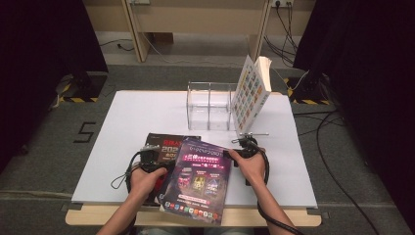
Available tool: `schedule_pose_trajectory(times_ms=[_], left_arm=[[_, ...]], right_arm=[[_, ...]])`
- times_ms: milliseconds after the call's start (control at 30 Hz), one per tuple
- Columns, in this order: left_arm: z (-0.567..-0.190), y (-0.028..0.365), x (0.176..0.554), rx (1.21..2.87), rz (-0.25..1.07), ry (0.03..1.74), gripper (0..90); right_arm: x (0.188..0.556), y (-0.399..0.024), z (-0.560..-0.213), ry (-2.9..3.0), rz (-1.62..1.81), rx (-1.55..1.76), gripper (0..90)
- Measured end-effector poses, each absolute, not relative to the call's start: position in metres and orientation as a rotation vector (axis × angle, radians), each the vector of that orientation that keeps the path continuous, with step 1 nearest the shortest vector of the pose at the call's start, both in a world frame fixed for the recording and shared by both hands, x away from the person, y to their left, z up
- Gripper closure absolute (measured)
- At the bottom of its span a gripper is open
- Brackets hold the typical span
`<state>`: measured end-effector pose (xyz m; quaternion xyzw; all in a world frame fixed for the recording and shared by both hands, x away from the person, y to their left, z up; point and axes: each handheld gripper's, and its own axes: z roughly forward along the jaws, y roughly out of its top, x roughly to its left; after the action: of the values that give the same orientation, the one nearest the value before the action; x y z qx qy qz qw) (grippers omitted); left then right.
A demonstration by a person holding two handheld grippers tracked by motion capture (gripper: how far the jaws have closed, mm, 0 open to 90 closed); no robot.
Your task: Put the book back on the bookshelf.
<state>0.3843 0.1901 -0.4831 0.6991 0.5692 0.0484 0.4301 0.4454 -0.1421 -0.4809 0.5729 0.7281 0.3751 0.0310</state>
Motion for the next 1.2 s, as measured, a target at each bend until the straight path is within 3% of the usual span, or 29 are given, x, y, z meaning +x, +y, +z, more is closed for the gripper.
schedule_pose_trajectory(times_ms=[500,767,1200], left_arm=[[-0.483,0.188,0.384,1.761,0.143,1.42,89.5],[-0.483,0.187,0.384,1.756,0.138,1.415,89.5],[-0.485,0.187,0.384,1.755,0.135,1.415,89.4]], right_arm=[[0.439,-0.147,-0.465,2.189,1.161,1.803,63.8],[0.437,-0.151,-0.466,2.152,1.253,1.881,54.9],[0.435,-0.154,-0.479,2.187,1.199,1.973,50.0]])
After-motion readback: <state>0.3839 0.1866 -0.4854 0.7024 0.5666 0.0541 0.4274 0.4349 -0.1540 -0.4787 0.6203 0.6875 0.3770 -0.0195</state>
